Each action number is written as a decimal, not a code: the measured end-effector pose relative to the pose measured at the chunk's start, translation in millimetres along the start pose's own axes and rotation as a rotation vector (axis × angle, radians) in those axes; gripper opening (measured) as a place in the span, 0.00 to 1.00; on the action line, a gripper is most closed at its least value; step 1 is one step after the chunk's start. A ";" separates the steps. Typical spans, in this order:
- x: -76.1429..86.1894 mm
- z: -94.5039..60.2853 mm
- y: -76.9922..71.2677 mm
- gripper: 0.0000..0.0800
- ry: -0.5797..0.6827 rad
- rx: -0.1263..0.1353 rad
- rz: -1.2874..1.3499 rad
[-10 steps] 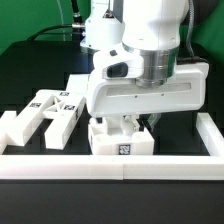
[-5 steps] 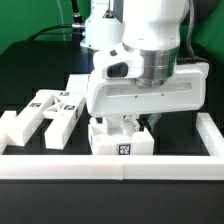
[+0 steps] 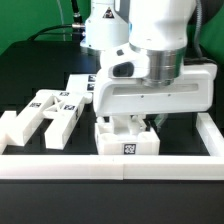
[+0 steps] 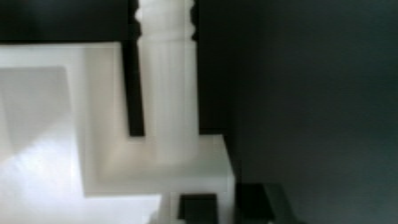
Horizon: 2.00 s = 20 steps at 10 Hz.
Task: Assemble chair
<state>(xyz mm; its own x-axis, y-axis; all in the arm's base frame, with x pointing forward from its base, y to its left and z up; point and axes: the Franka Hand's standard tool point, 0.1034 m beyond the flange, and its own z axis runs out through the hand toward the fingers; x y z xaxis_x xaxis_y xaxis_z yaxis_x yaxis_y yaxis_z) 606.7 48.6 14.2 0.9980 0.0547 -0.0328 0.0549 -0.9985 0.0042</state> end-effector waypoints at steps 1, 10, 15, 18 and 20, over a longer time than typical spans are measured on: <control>7.2 -0.5 -9.7 0.04 0.010 0.000 0.017; 37.6 -2.8 -55.1 0.04 0.029 0.009 0.033; 39.7 -2.4 -61.5 0.04 -0.009 0.001 0.036; 41.4 -3.8 -49.8 0.28 -0.006 -0.001 0.014; 43.3 -12.0 -38.8 0.50 0.002 -0.012 0.024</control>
Offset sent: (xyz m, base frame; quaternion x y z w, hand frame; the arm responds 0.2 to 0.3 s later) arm 0.0217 0.0238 -0.0002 0.0121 -0.0052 0.0462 0.9988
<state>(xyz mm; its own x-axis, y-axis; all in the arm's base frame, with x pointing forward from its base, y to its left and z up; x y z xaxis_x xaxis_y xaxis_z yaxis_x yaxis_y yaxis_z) 648.1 89.9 24.5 0.9991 0.0310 -0.0302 0.0316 -0.9994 0.0166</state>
